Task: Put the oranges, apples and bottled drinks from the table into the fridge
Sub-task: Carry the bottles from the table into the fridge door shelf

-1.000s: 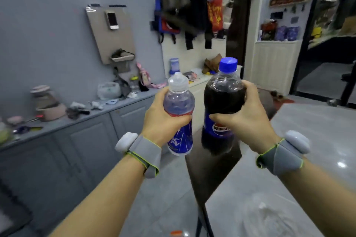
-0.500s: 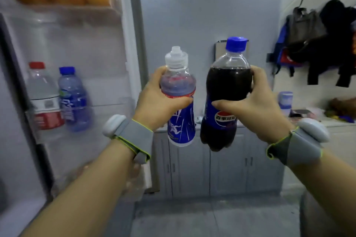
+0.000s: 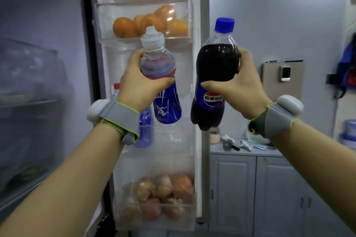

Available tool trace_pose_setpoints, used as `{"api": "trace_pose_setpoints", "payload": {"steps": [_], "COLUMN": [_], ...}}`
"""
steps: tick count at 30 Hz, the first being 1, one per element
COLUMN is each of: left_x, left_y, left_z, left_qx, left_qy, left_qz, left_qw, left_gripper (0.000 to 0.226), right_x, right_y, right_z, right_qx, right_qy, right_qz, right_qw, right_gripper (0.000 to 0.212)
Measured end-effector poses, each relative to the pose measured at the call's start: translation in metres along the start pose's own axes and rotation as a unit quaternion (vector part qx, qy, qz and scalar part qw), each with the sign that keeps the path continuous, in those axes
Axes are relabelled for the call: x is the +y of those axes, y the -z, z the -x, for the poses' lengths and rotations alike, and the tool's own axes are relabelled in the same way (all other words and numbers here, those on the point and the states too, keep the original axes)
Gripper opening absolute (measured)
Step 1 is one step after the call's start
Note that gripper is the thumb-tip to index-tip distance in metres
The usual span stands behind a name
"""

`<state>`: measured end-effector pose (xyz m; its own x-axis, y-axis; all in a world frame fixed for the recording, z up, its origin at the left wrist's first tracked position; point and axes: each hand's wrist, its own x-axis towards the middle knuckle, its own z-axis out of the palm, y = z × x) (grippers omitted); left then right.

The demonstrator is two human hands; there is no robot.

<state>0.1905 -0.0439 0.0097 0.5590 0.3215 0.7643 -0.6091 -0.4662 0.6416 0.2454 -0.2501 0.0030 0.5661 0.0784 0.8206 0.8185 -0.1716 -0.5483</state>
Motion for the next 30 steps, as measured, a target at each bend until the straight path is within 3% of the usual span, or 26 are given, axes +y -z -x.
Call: {"api": "trace_pose_setpoints", "payload": {"steps": [13,30], "left_x": [-0.061,-0.121], "left_y": [0.01,-0.015], "left_z": [-0.057,-0.05], "left_qx": [-0.016,-0.058], "left_qy": [0.019,0.089], "left_qz": [-0.04,-0.159], "left_qw": [0.999,0.982], "left_gripper": [0.076,0.081], "right_x": [0.032,0.084], "right_y": [-0.076,-0.114], "right_z": [-0.05,-0.048], "right_qx": [0.042,-0.095], "right_qy": [-0.042,-0.098], "right_qz": [-0.036,0.048], "right_qw": [0.998,0.99], "right_gripper": [0.082,0.077]}}
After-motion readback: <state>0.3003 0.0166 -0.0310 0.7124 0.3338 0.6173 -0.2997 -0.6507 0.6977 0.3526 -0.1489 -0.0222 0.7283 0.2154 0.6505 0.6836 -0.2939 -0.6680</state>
